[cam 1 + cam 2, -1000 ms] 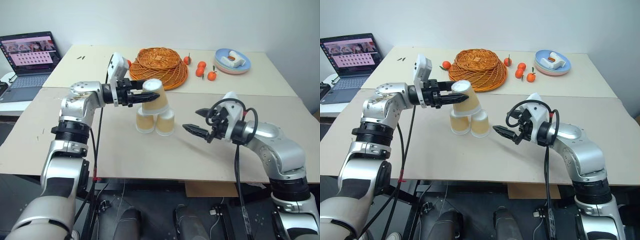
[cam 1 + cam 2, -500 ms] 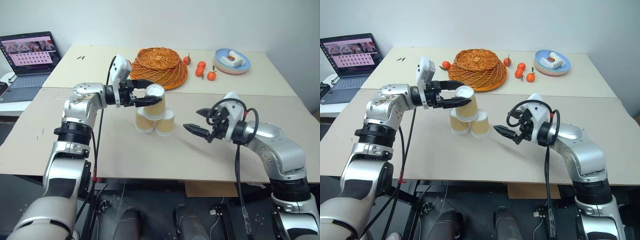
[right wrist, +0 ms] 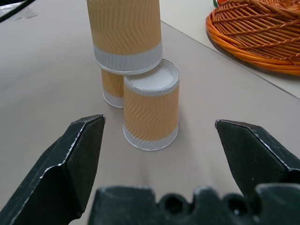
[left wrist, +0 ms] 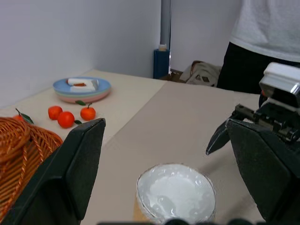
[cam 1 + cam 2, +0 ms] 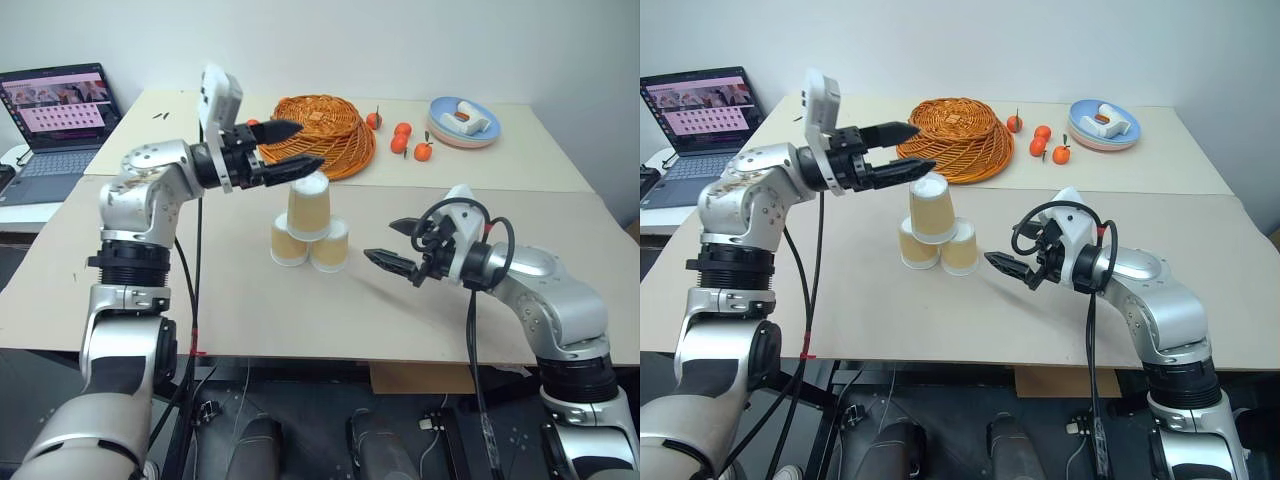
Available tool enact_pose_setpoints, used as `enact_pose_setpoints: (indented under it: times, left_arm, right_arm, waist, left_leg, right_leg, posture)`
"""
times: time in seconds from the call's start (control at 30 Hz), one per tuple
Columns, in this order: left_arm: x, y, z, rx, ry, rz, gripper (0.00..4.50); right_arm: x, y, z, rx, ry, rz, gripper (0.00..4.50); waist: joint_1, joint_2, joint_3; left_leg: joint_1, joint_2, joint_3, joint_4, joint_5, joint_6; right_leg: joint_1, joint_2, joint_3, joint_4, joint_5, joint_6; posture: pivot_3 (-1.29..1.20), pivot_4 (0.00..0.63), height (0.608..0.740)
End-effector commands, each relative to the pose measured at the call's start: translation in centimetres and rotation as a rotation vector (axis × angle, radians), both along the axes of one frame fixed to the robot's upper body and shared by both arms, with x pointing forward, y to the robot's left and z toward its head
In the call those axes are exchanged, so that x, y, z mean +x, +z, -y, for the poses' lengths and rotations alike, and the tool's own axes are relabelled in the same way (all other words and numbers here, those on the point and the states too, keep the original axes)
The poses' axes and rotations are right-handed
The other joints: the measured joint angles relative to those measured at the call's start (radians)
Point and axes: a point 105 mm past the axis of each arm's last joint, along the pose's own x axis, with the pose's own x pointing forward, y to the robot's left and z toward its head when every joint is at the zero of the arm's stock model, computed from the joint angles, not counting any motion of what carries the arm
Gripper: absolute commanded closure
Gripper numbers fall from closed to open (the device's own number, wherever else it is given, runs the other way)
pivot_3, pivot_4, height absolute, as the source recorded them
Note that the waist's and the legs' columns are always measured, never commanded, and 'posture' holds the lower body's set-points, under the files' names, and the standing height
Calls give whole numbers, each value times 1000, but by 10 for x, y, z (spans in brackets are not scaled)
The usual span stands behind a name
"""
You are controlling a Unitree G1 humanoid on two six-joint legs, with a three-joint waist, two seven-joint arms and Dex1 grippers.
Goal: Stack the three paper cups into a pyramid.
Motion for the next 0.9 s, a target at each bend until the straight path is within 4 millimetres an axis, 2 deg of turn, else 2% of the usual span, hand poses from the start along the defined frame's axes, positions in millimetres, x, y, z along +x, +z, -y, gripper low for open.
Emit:
enact_pose_setpoints:
  times: [0.03,0.17,0.23,0.33,0.4,0.47,0.53,0.7,0.77,0.9]
  left_arm:
    - [-7,25,-14,-74,56,62,120]
    - [3,42,-50,-180,290,128,120]
    - [5,42,-79,-245,462,135,120]
    - [4,36,-102,-289,601,128,120]
    - [3,14,-141,-315,805,91,120]
    - [-5,-32,-197,-274,1125,33,120]
    - [-16,-60,-223,-261,1279,-12,120]
    - [-36,-107,-257,-264,1523,-72,120]
    - [-43,-122,-267,-274,1601,-94,120]
    - [-52,-139,-276,-293,1681,-106,120]
  right_arm:
    - [-1,13,-3,17,23,60,0]
    - [0,13,-2,12,20,67,0]
    - [4,14,3,7,-13,73,0]
    - [8,14,12,4,-54,77,0]
    - [21,14,29,-22,-160,102,0]
    - [54,-2,69,-118,-445,89,0]
    - [70,-15,92,-173,-621,76,0]
    - [87,-41,131,-161,-952,65,0]
    - [89,-48,135,-152,-1009,70,0]
    - [89,-55,133,-110,-1044,87,0]
  waist:
    - [0,0,0]
    - [-1,0,0]
    - [-3,0,0]
    - [-2,0,0]
    - [0,0,0]
    - [-4,0,0]
    - [-9,0,-1]
    - [9,-7,-2]
    - [13,-7,-2]
    - [9,-7,-2]
  left_leg:
    - [0,0,0,0,0,0]
    - [0,0,0,0,0,0]
    - [0,0,0,0,0,0]
    - [1,1,0,0,0,0]
    - [0,0,0,1,0,0]
    - [1,0,0,1,0,0]
    - [3,0,2,1,0,0]
    - [0,1,0,2,0,0]
    - [-1,-1,1,3,0,0]
    - [-2,-3,2,4,0,0]
  right_leg:
    - [0,0,0,0,0,0]
    - [0,0,0,0,0,0]
    - [0,0,0,0,1,-1]
    - [0,0,0,0,2,-4]
    - [0,0,0,1,2,-4]
    - [0,-1,1,1,3,-4]
    - [1,-2,2,0,3,-4]
    - [-1,-1,0,1,4,-5]
    - [-1,-2,0,1,4,-5]
    - [-1,-4,1,1,5,-3]
  posture:
    - [0,150,671]
    - [0,150,671]
    - [0,150,671]
    - [0,150,671]
    - [0,150,671]
    - [0,150,671]
    - [0,150,671]
    - [0,150,671]
    - [0,150,671]
    - [0,150,671]
